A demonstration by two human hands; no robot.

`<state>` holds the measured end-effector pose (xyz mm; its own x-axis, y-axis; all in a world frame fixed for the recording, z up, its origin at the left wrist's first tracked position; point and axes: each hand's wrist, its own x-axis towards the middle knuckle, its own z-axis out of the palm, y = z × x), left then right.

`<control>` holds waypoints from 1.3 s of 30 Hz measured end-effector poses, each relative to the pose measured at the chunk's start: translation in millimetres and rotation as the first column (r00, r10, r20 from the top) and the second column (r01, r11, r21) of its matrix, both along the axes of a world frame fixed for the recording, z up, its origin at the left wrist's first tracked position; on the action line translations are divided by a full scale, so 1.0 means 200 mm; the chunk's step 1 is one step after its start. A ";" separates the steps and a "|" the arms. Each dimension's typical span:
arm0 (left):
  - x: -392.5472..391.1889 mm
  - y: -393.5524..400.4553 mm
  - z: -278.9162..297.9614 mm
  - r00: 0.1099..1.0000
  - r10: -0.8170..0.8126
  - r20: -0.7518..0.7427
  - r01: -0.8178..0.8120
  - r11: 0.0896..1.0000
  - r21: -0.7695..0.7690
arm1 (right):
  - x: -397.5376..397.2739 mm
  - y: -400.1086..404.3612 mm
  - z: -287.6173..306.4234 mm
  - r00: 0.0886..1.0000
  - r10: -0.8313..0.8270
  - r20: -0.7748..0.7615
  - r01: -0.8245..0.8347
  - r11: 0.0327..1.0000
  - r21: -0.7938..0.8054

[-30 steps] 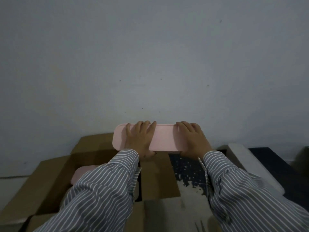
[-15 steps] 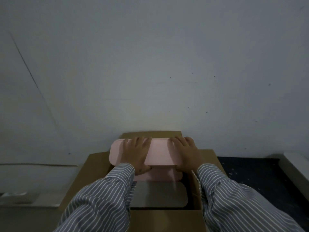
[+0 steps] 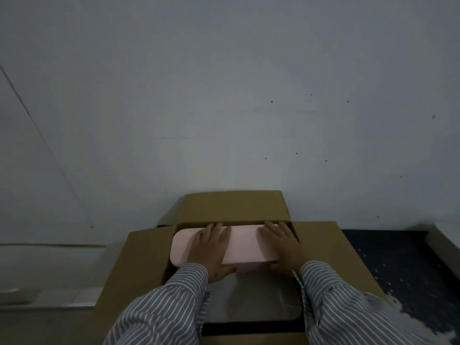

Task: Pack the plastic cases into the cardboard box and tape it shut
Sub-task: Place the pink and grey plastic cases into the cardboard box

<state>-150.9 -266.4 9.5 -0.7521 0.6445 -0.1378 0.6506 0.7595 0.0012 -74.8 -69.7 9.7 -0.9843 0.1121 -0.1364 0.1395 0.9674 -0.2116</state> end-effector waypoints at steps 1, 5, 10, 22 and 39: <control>-0.01 0.00 0.00 1.000 -0.001 0.027 0.001 1.000 -0.002 | -0.01 0.00 0.00 1.000 0.009 0.010 -0.009 1.000 0.017; -0.03 -0.01 -0.03 0.998 -0.020 0.064 0.022 0.999 -0.029 | -0.03 0.00 -0.04 1.000 0.010 0.029 -0.011 0.999 0.044; -0.04 0.01 -0.01 0.997 -0.036 0.074 0.040 0.998 -0.053 | -0.02 -0.02 -0.04 0.998 -0.026 0.054 0.024 0.999 0.032; 0.10 0.26 0.17 0.997 -0.028 0.078 0.033 0.998 -0.062 | 0.12 0.11 0.08 0.993 -0.070 -0.098 0.059 0.992 -0.112; 0.81 1.36 0.25 0.902 -0.418 0.108 0.405 0.906 0.126 | 0.96 1.03 0.16 0.908 -0.411 -0.081 0.401 0.909 -0.117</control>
<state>11.6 5.3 59.1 -0.3965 0.9078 -0.1363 0.8940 0.4156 0.1672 116.3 135.9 41.5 -0.8655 0.4962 -0.0687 0.4887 0.8062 -0.3334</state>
